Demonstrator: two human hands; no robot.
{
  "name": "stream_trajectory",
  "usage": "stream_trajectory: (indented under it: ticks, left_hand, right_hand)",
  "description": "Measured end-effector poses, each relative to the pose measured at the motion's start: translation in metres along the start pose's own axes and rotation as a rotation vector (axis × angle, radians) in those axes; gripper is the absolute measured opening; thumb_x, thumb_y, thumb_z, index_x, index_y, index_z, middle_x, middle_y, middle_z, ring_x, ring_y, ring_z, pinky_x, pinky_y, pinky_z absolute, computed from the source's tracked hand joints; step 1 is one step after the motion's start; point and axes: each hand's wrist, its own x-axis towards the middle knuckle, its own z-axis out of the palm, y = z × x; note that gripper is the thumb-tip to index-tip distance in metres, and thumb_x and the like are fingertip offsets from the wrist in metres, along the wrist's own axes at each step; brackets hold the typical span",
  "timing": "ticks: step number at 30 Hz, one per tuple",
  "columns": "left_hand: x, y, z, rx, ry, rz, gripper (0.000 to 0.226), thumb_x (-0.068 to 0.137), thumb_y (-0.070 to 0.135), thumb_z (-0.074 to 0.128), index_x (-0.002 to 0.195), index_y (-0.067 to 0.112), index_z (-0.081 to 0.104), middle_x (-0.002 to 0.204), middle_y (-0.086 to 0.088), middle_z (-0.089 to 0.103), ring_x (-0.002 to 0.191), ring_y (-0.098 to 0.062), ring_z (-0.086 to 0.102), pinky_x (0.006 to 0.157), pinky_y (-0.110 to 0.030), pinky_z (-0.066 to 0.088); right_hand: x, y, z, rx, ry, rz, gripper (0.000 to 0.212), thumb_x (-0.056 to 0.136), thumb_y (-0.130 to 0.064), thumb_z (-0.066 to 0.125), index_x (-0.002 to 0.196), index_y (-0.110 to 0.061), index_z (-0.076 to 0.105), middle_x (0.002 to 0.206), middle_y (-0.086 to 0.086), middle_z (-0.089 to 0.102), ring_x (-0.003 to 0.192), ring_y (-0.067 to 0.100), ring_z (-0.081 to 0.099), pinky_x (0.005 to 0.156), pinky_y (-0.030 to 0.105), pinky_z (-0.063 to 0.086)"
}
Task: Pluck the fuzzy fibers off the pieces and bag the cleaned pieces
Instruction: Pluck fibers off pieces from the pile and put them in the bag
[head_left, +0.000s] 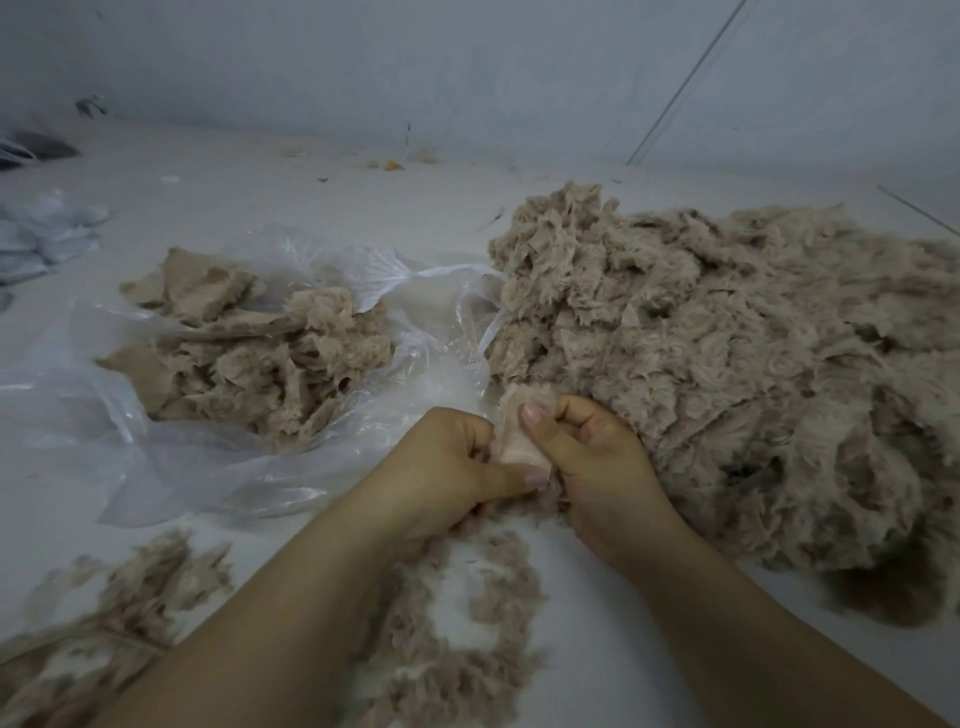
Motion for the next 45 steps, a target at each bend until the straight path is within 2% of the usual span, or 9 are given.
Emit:
stream_trajectory:
  ticks: [6,11,15,19,25,29,31,38,45]
  left_hand:
    - [0.004,0.004,-0.009,-0.418,0.096,-0.022,0.03,0.085,-0.004,0.057,0.061,0.013,0.054,0.055,-0.012,0.048,0.039,-0.023,0.047,0.036,-0.021,0.032]
    - [0.004,0.002,-0.004,-0.5,-0.015,0.005,0.014,0.094,0.013,0.057,0.083,0.003,0.054,0.069,-0.019,0.061,0.04,-0.027,0.053,0.036,-0.025,0.04]
    - [0.004,-0.001,-0.001,-0.446,-0.082,0.063,0.016,0.078,0.013,0.074,0.087,0.003,0.065,0.072,-0.02,0.068,0.044,-0.024,0.057,0.038,-0.025,0.045]
    - [0.003,-0.002,-0.002,-0.403,-0.106,0.078,0.011,0.075,0.006,0.074,0.072,0.016,0.074,0.066,-0.017,0.068,0.041,-0.02,0.056,0.037,-0.023,0.042]
    - [0.001,-0.001,-0.019,-0.272,-0.148,0.022,0.02,0.074,-0.012,0.068,0.075,0.006,0.058,0.049,-0.016,0.056,0.026,-0.016,0.043,0.036,-0.013,0.028]
    - [-0.006,0.004,-0.035,-0.133,-0.496,-0.029,0.011,0.081,0.01,0.075,0.082,0.001,0.068,0.076,-0.022,0.072,0.035,-0.017,0.058,0.032,-0.018,0.034]
    - [-0.01,0.005,-0.038,0.024,-0.572,-0.038,0.03,0.086,0.03,0.071,0.092,0.001,0.074,0.09,-0.014,0.076,0.039,-0.016,0.061,0.033,-0.018,0.036]
    - [0.0,0.007,-0.032,-0.092,-0.02,-0.035,0.058,0.064,0.053,0.074,0.076,-0.002,0.062,0.065,-0.019,0.067,0.027,-0.019,0.043,0.032,-0.014,0.022]
    - [0.002,0.003,-0.02,-0.305,0.024,-0.003,0.03,0.088,0.024,0.064,0.079,-0.004,0.066,0.039,-0.003,0.034,0.03,-0.013,0.022,0.036,-0.019,0.016]
  right_hand:
    - [0.002,0.001,-0.002,-0.014,-0.014,0.001,0.011,0.089,-0.031,0.069,0.083,-0.024,0.075,0.074,0.007,0.07,0.06,0.014,0.063,0.054,0.027,0.052]
    - [0.004,0.001,-0.001,0.03,0.026,0.038,0.036,0.097,-0.016,0.06,0.065,-0.029,0.07,0.059,-0.004,0.055,0.046,0.004,0.045,0.047,0.02,0.045]
    - [0.002,-0.002,0.0,0.048,-0.014,0.033,0.012,0.097,-0.015,0.059,0.088,-0.011,0.066,0.059,0.003,0.052,0.049,0.012,0.047,0.051,0.026,0.044]
    - [0.002,-0.001,-0.001,0.01,-0.074,0.0,0.019,0.096,-0.017,0.061,0.103,0.001,0.063,0.055,0.004,0.057,0.054,0.025,0.053,0.054,0.031,0.045]
    - [0.002,0.001,-0.002,0.09,0.083,0.071,0.003,0.09,-0.013,0.068,0.093,-0.012,0.07,0.06,0.0,0.055,0.048,0.008,0.049,0.046,0.021,0.043]
    - [0.003,0.0,-0.003,0.068,0.092,0.085,0.005,0.089,-0.012,0.07,0.095,-0.011,0.07,0.064,0.003,0.056,0.05,0.008,0.049,0.047,0.023,0.045]
    - [0.002,0.0,-0.002,0.048,0.064,0.067,0.003,0.089,-0.011,0.07,0.087,-0.014,0.071,0.059,0.001,0.053,0.05,0.009,0.048,0.048,0.023,0.045]
    - [0.001,-0.002,-0.003,-0.002,-0.062,0.049,0.003,0.081,-0.019,0.077,0.082,-0.017,0.075,0.055,-0.002,0.052,0.046,0.008,0.048,0.045,0.022,0.042]
    - [0.004,0.002,-0.004,-0.023,-0.051,0.064,0.034,0.086,-0.024,0.071,0.093,0.008,0.061,0.052,-0.003,0.052,0.043,0.005,0.045,0.045,0.022,0.044]
